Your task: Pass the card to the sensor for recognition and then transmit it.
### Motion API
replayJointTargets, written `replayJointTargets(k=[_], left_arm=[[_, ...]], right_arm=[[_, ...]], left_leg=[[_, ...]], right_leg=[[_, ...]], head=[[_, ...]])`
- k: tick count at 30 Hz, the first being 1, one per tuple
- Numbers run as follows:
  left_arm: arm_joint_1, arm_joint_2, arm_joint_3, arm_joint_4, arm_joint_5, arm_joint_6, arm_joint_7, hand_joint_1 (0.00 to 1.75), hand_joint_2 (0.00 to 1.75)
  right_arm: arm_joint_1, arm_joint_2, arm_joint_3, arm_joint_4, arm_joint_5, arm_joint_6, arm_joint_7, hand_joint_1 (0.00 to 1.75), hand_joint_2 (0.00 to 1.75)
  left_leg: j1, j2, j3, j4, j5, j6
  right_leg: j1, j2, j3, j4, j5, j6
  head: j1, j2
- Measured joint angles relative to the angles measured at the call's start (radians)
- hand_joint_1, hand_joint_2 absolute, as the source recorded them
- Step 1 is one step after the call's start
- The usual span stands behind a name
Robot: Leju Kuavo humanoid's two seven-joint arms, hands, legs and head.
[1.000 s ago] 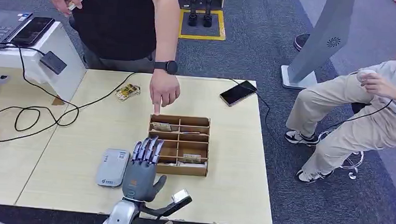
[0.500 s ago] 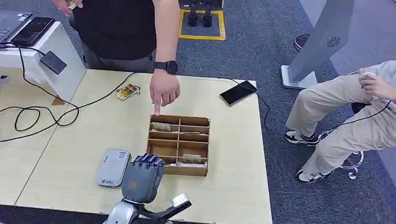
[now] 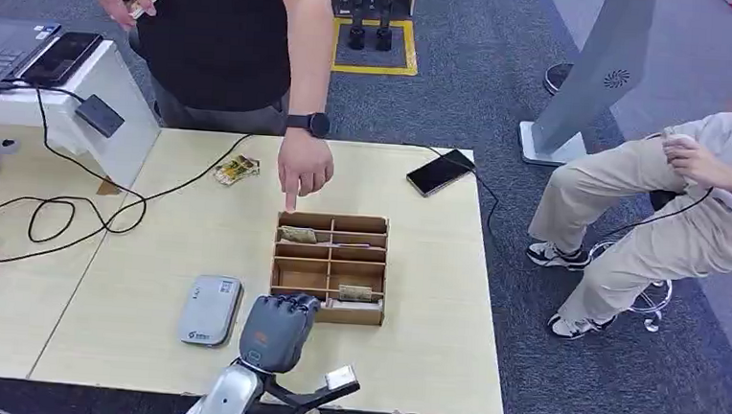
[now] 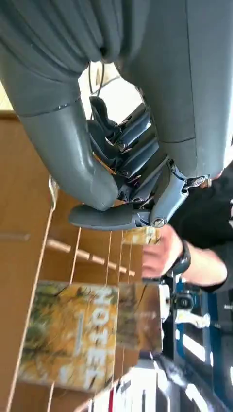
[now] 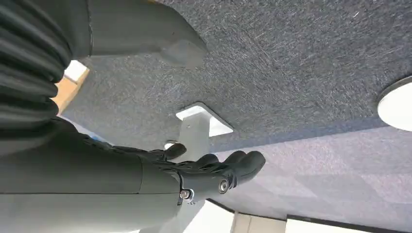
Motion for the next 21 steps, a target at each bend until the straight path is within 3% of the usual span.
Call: replayJointTargets(k=[5,6,7,8,11,16,21], left_arm=[[-0.017,0.000,-0.010,0.031,0.002,0.000,-0.004,1.75,1.75],[-0.020,0.000,-0.013,0.037,0.004,0.000,-0.007,1.64,1.75],[-0.021,0.000,-0.015,0.039,0.006,0.000,-0.007,0.40,1.75],[-0.020,0.000,-0.017,0.039,0.007,0.000,-0.006,0.00,1.75],[-0.007,0.000,-0.018,0.025,0.002,0.003,0.010,0.00,1.75],[0.058,0.002,-0.015,-0.090,-0.002,0.003,0.045,0.00,1.75],[0.099,0.001,-0.004,-0.162,-0.003,0.003,0.043,0.00,1.75]], right_arm=[[0.000,0.000,0.000,0.001,0.000,0.000,0.000,0.00,1.75],[-0.001,0.000,0.000,0.001,0.001,0.000,0.000,0.00,1.75],[-0.001,0.000,0.000,0.001,0.003,0.000,0.000,0.00,1.75],[-0.001,0.000,0.000,0.001,0.003,0.000,0.000,0.00,1.75],[-0.001,0.000,0.000,0.001,0.006,0.000,0.000,0.00,1.75],[-0.001,0.000,0.000,0.001,0.010,0.000,0.008,0.00,1.75],[-0.002,0.000,0.000,0.001,0.011,0.000,0.011,0.00,1.75]], left_leg=[[0.000,0.000,0.000,0.000,0.000,0.000],[0.000,0.000,0.000,0.000,0.000,0.000],[0.000,0.000,0.001,0.000,0.000,0.000],[0.000,0.000,0.001,0.000,0.000,0.000],[0.000,0.000,0.001,0.000,0.000,0.000],[0.000,0.000,0.000,0.000,0.000,0.000],[0.000,0.000,-0.001,0.000,0.000,0.000]], right_leg=[[0.000,0.000,0.000,0.000,0.000,0.000],[0.000,0.000,0.001,0.000,0.000,0.000],[0.000,0.000,0.001,0.000,0.000,0.000],[0.000,0.000,0.001,0.000,0.000,0.000],[0.000,0.000,0.001,0.000,0.000,0.000],[0.000,0.000,-0.001,0.000,0.000,0.000],[0.000,0.000,-0.001,0.000,0.000,0.000]], head=[[0.000,0.000],[0.000,0.000],[0.000,0.000],[0.000,0.000],[0.000,0.000],[0.000,0.000],[0.000,0.000]])
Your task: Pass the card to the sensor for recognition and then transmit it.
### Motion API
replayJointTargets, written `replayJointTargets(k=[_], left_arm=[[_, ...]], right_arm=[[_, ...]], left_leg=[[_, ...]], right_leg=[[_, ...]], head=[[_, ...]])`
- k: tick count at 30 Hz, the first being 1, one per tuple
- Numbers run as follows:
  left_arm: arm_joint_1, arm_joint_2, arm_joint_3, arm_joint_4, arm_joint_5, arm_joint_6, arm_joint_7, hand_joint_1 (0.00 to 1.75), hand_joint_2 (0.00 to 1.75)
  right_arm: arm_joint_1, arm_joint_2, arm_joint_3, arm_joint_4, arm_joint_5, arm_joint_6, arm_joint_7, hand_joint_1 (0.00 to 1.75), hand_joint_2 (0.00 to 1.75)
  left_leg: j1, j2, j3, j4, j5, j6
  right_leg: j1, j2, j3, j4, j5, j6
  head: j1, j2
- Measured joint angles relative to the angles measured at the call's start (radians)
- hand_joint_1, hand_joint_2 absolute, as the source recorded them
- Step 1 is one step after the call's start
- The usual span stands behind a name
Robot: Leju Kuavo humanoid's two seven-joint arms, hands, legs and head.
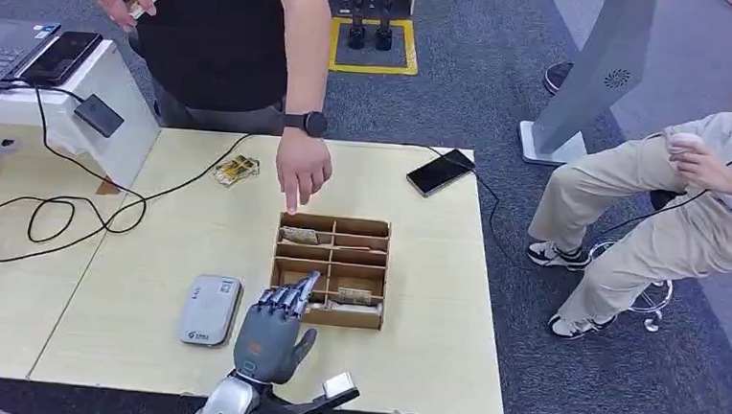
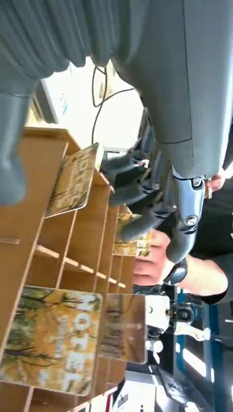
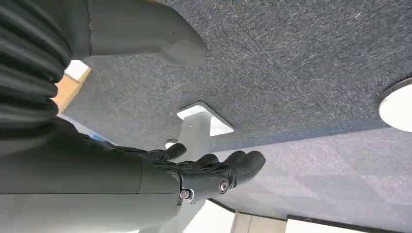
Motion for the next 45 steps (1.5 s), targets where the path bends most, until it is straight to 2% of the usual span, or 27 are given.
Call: replayJointTargets(k=[3,10,18,23,29,35,45], left_arm=[[0.032,-0.011,0.031,-0.070,0.000,0.000,-0.032,0.00,1.75],[0.101,-0.085,0.161,-0.223,0.006,0.000,-0.196,0.00,1.75],[0.133,-0.107,0.275,-0.296,0.011,0.000,-0.312,0.00,1.75],[0.143,-0.113,0.322,-0.307,0.013,0.000,-0.362,0.00,1.75],[0.146,-0.113,0.340,-0.307,0.008,-0.002,-0.378,0.00,1.75],[0.145,-0.111,0.343,-0.274,0.014,-0.004,-0.427,0.00,1.75],[0.140,-0.103,0.318,-0.179,0.019,-0.005,-0.415,0.00,1.75]], right_arm=[[0.000,0.000,0.000,0.000,0.003,0.000,0.009,0.00,1.75],[0.000,0.000,0.000,-0.001,0.009,0.000,0.018,0.00,1.75],[0.000,0.000,0.000,-0.002,0.015,0.000,0.024,0.00,1.75],[-0.001,0.000,0.000,-0.002,0.021,0.000,0.020,0.00,1.75],[-0.001,0.000,0.000,-0.002,0.022,0.000,0.018,0.00,1.75],[-0.001,0.000,0.000,-0.002,0.024,0.000,0.017,0.00,1.75],[0.000,0.000,0.000,-0.002,0.034,0.000,0.023,0.00,1.75]], left_leg=[[0.000,0.000,0.000,0.000,0.000,0.000],[0.000,0.000,-0.001,0.000,0.000,0.000],[0.000,0.000,0.000,0.000,0.000,0.000],[0.000,0.000,0.000,0.000,0.000,0.000],[0.000,0.000,0.000,0.000,0.000,0.000],[0.000,0.000,0.000,0.000,0.000,0.000],[0.000,0.000,0.000,0.000,0.000,0.000]], right_leg=[[0.000,0.000,0.000,0.000,0.000,0.000],[0.000,0.000,0.000,0.000,0.000,0.000],[0.000,0.000,0.000,0.000,0.000,0.000],[0.000,0.000,0.000,0.000,0.000,0.000],[0.000,0.000,0.000,0.000,0.000,0.000],[0.000,0.000,0.000,0.000,0.000,0.000],[0.000,0.000,-0.001,0.000,0.000,0.000]], head=[[0.000,0.000],[0.000,0.000],[0.000,0.000],[0.000,0.000],[0.000,0.000],[0.000,0.000],[0.000,0.000]])
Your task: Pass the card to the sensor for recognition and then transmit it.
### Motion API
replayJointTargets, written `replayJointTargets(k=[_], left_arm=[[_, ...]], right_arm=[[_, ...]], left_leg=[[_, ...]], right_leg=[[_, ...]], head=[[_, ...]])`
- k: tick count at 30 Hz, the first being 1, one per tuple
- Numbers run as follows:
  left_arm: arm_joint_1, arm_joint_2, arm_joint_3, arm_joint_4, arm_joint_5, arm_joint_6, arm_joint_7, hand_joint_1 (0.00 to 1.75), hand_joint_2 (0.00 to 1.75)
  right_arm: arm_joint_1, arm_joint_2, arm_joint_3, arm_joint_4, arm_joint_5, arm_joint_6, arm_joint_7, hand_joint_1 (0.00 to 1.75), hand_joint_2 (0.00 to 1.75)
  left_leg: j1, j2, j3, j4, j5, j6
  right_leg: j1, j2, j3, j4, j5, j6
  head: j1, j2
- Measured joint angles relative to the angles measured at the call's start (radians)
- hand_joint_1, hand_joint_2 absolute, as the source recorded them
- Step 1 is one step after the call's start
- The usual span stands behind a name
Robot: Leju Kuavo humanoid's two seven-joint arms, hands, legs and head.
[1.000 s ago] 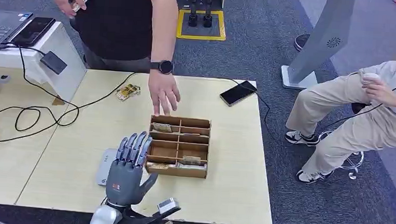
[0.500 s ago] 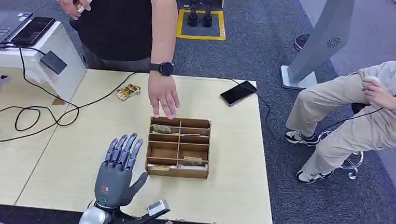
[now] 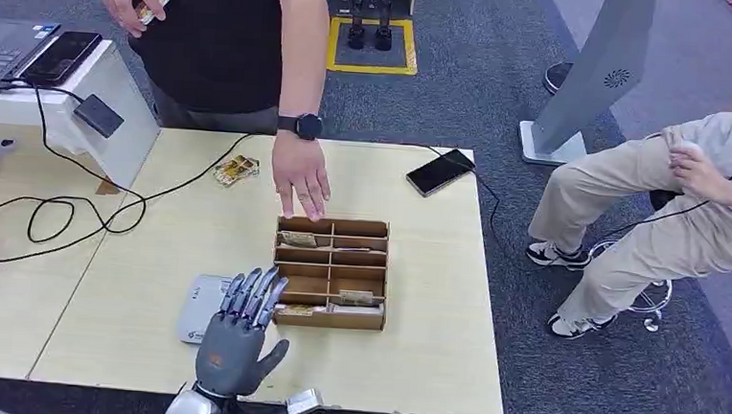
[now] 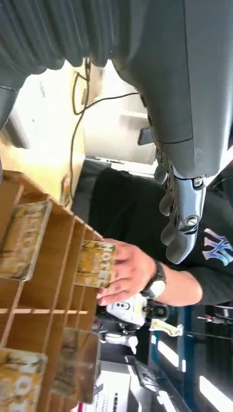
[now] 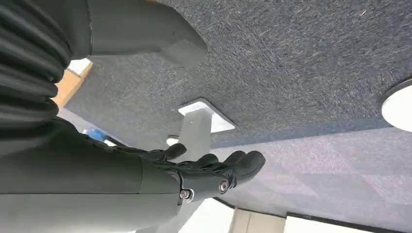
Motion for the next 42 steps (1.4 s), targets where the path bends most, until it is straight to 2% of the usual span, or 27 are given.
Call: replayJointTargets(k=[10,17,19,23,28,31,34,42], left_arm=[[0.000,0.000,-0.008,0.029,0.028,0.000,-0.027,0.00,1.75],[0.000,0.000,-0.008,0.037,-0.006,0.000,0.009,0.00,1.75],[0.000,0.001,-0.009,0.037,-0.016,0.000,0.037,0.00,1.75],[-0.003,0.002,-0.019,0.041,-0.023,0.000,0.134,0.00,1.75],[-0.021,0.010,-0.069,0.057,-0.026,0.000,0.270,0.00,1.75],[-0.039,0.015,-0.102,0.071,-0.027,0.000,0.321,0.00,1.75],[-0.062,0.018,-0.129,0.093,-0.027,0.000,0.345,0.00,1.75],[-0.087,0.021,-0.165,0.124,-0.026,0.000,0.349,0.00,1.75]], right_arm=[[0.000,0.000,0.000,-0.008,0.003,0.000,-0.006,0.00,1.75],[0.000,0.000,0.000,-0.010,0.007,0.000,-0.006,0.00,1.75],[0.000,0.000,0.000,-0.011,0.009,0.000,-0.006,0.00,1.75],[0.000,0.000,0.000,-0.011,0.017,0.000,-0.006,0.00,1.75],[0.000,0.000,0.000,-0.011,0.028,0.000,-0.006,0.00,1.75],[0.000,0.000,0.000,-0.011,0.033,0.000,-0.007,0.00,1.75],[-0.002,0.000,0.000,-0.011,0.039,0.000,-0.014,0.00,1.75],[-0.002,0.000,0.000,-0.011,0.039,0.000,-0.014,0.00,1.75]], left_leg=[[0.000,0.000,0.000,0.000,0.000,0.000],[0.000,0.000,0.000,0.000,0.000,0.000],[0.000,0.000,0.000,0.000,0.000,0.000],[0.000,0.000,0.000,0.000,0.000,0.000],[0.000,0.000,0.000,0.000,0.000,0.000],[0.000,0.000,0.000,0.000,0.000,0.000],[0.000,0.000,0.000,0.000,0.000,0.000],[0.000,0.000,0.000,0.000,0.000,0.000]], right_leg=[[0.000,0.000,0.000,0.000,0.000,0.000],[0.000,0.000,0.000,0.000,0.000,0.000],[0.000,0.000,0.000,0.000,0.000,0.000],[0.000,0.000,0.000,0.000,0.000,0.000],[0.000,0.000,0.000,0.000,0.000,0.000],[0.000,0.000,0.000,0.000,0.000,0.000],[0.000,0.000,0.000,0.000,0.000,0.000],[0.000,0.000,0.000,0.000,0.000,0.000]], head=[[0.000,0.000],[0.000,0.000],[0.000,0.000],[0.000,0.000],[0.000,0.000],[0.000,0.000],[0.000,0.000],[0.000,0.000]])
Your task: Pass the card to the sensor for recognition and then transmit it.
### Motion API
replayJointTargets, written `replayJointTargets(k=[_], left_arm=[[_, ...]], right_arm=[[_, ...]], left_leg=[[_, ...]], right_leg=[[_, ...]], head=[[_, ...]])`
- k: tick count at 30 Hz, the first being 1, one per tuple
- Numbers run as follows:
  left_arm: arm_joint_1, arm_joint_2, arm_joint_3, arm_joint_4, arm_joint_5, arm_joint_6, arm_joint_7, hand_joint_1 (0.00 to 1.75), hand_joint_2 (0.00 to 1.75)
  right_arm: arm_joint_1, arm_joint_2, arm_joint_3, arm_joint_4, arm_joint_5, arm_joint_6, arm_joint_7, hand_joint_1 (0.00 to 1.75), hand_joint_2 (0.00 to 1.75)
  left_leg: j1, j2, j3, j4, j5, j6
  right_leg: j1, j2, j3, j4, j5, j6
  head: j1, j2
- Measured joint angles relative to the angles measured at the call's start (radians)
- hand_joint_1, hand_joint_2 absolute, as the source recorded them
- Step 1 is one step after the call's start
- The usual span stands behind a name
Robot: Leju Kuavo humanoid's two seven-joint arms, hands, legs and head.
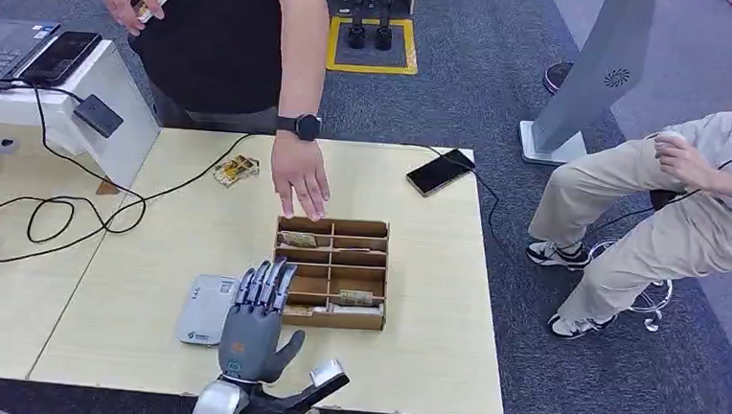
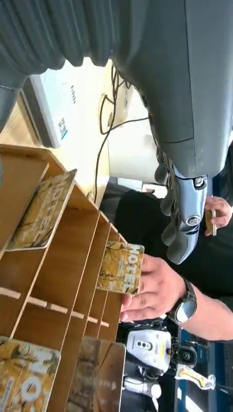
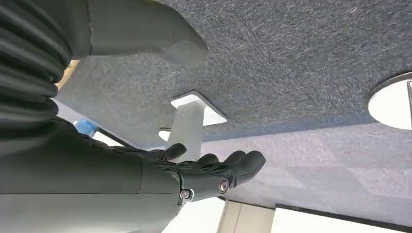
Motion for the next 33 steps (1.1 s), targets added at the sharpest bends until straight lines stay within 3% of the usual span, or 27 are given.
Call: replayJointTargets(k=[7,12,15,33], left_arm=[[-0.009,0.004,-0.018,0.008,0.003,0.000,-0.008,0.00,1.75],[-0.009,0.004,-0.021,0.008,0.011,0.001,-0.103,0.00,1.75],[-0.008,0.004,-0.021,0.008,0.010,0.001,-0.131,0.00,1.75],[-0.027,0.004,-0.021,0.039,0.006,0.001,-0.074,0.00,1.75]], right_arm=[[-0.001,0.000,0.000,0.000,0.010,0.000,-0.006,0.00,1.75],[-0.001,0.000,0.000,0.001,0.013,0.000,-0.016,0.00,1.75],[-0.002,0.000,0.000,0.003,0.018,0.000,-0.019,0.00,1.75],[-0.006,0.000,0.000,0.016,0.011,0.000,-0.026,0.00,1.75]], left_leg=[[0.000,0.000,0.000,0.000,0.000,0.000],[0.000,0.000,0.000,0.000,0.000,0.000],[0.000,0.000,0.000,0.000,0.000,0.000],[0.000,0.000,0.000,0.000,0.000,0.000]], right_leg=[[0.000,0.000,0.000,0.000,0.000,0.000],[0.000,0.000,0.000,0.000,0.000,0.000],[0.000,0.000,0.000,0.000,0.000,0.000],[0.000,0.000,0.000,0.000,0.000,0.000]], head=[[0.000,0.000],[0.000,0.000],[0.000,0.000],[0.000,0.000]])
